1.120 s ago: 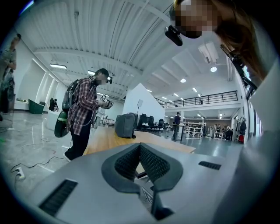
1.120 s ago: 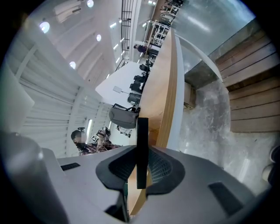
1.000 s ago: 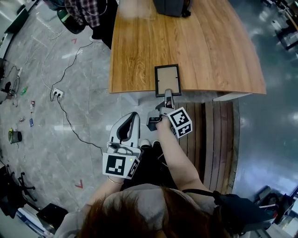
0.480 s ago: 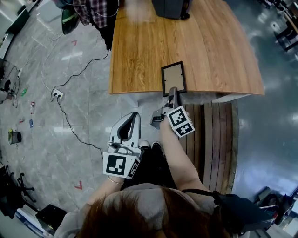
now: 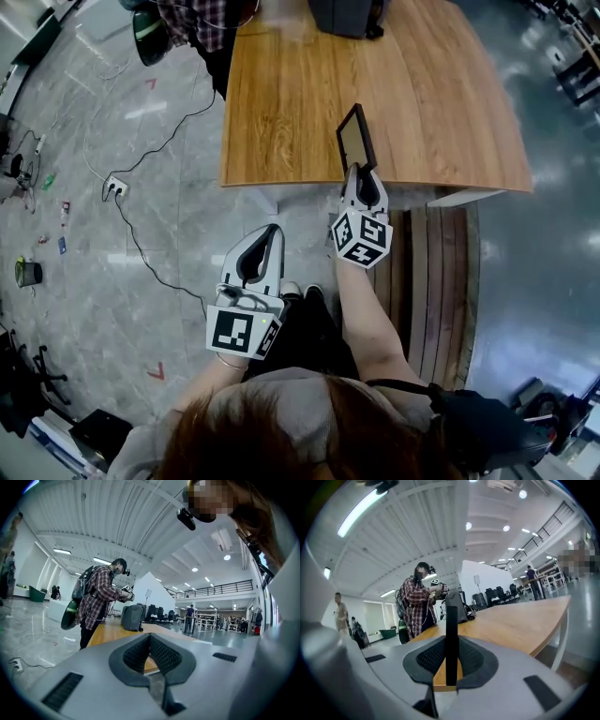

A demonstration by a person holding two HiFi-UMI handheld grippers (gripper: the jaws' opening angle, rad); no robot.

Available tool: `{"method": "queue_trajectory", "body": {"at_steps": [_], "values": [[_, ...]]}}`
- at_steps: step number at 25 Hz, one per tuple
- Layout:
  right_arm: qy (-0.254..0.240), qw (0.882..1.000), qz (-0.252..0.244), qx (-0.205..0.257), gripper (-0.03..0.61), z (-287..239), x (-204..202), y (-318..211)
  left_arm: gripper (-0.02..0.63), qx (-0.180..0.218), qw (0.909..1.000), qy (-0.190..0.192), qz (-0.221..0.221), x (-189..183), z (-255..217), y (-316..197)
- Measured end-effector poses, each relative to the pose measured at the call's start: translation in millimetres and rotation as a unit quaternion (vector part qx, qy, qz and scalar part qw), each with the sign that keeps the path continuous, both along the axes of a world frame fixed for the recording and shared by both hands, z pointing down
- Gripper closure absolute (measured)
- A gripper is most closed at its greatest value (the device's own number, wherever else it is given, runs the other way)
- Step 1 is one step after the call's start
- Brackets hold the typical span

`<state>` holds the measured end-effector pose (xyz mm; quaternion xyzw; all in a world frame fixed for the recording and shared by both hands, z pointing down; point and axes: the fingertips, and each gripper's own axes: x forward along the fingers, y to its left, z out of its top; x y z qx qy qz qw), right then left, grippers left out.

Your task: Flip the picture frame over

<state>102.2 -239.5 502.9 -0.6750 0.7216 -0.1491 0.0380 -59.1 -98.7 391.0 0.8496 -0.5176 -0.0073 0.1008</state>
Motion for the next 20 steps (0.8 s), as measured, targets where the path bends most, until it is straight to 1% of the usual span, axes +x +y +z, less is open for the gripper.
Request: {"method": "queue_trajectory", "body": {"at_steps": [2, 4, 6, 9, 11, 14, 16, 18, 20], "values": [[0.056, 0.998, -0.011, 0.003, 0.492, -3, -3, 1, 0.607, -0.001, 1.0, -0.001, 0.001, 0, 0, 1], [0.113, 0.993, -0.022, 0.004, 0.492, -4, -6, -1, 0.607, -0.002, 1.0, -0.002, 0.001, 0, 2, -1], [0.162, 0.986, -0.036, 0.004, 0.492, -4, -12, -4, 0.607, -0.004, 1.0, -0.003, 0.001, 1, 5, -4], [0.214, 0.975, -0.059, 0.01, 0.492, -10, -23, -3, 0.607, -0.007, 1.0, -0.002, -0.002, 0, 5, -3], [0.261, 0.962, -0.072, 0.018, 0.492, -14, -30, -2, 0.607, -0.007, 1.0, 0.0, -0.004, -1, 5, -3], [0.34, 0.934, -0.101, 0.027, 0.492, -13, -41, -4, 0.607, -0.007, 0.9999, 0.002, -0.01, -3, 5, -5], [0.393, 0.91, -0.124, 0.033, 0.492, -13, -49, -5, 0.607, -0.007, 0.9999, 0.004, -0.016, -7, 6, -5], [0.45, 0.88, -0.141, 0.046, 0.492, -14, -57, -5, 0.607, -0.007, 0.9997, 0.005, -0.021, -12, 7, -5], [0.512, 0.842, -0.16, 0.06, 0.492, -14, -66, -4, 0.607, -0.009, 0.9996, 0.006, -0.026, -16, 8, -5]]}}
